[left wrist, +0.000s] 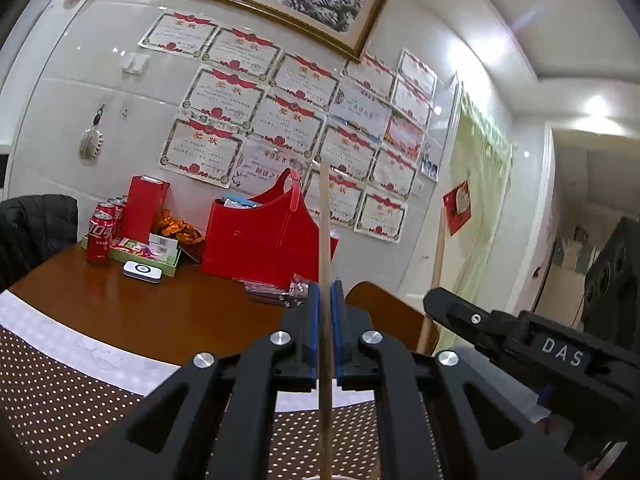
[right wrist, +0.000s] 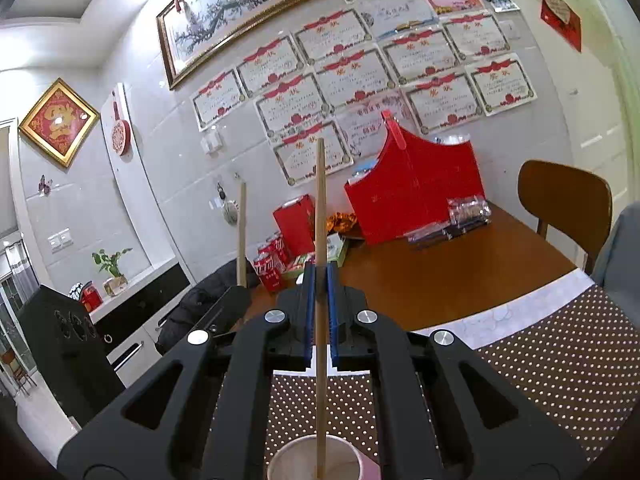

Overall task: Organize utensils
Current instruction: 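Lift the right tool's stick into the pink cup while the left tool drops its stick in, then open both tools and lower them back toward the stick pile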

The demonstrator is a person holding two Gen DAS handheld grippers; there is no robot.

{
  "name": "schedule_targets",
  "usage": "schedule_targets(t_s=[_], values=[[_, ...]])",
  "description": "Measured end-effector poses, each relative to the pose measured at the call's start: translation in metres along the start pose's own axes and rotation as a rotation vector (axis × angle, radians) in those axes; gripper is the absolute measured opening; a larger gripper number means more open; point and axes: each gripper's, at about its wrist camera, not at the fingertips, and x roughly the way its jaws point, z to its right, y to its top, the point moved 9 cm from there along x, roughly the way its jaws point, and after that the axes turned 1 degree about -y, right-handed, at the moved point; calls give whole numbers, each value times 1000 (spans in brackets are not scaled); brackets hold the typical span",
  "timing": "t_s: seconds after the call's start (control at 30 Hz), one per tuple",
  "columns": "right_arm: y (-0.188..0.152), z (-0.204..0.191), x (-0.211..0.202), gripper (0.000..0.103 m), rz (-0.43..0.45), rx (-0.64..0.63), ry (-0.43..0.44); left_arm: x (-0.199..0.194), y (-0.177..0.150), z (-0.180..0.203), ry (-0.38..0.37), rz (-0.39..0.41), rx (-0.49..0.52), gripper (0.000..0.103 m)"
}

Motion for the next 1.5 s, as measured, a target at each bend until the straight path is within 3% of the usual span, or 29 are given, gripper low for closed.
schedule_targets(t_s=[0.37, 0.4, 0.43, 0.47, 0.5, 0.53, 0.6, 0.77, 0.97, 1.17, 1.5], values=[[-33, 4, 1, 7, -97, -13, -7, 1, -29, -6, 50, -55, 23, 7], [-33, 5, -1, 9, -102, -10, -10, 1, -30, -7, 55, -60, 20, 8], [-34, 6, -5, 14, -108, -9, -16, 0, -30, -8, 58, -63, 19, 18], [-34, 6, -7, 43, -114, -6, -18, -3, -30, -8, 63, -64, 21, 27], [-34, 7, -11, 89, -118, 2, -22, -8, -29, -9, 78, -63, 24, 44], [-33, 8, -19, 97, -104, 13, -22, -14, -27, -10, 89, -60, 25, 52], [-29, 9, -32, 97, -78, 14, -29, -26, -24, -9, 103, -52, 34, 70], [-26, 15, -57, 97, -91, 47, -54, -60, -18, -5, 156, -96, 81, 82], [-27, 14, -92, 97, -95, 50, -118, -94, -25, -4, 221, -223, 109, 83], [-32, 4, -119, 97, -112, 29, -150, -128, -23, -4, 283, -267, 122, 83], [-43, -14, -153, 97, -155, -23, -190, -170, -23, -1, 323, -324, 119, 83]])
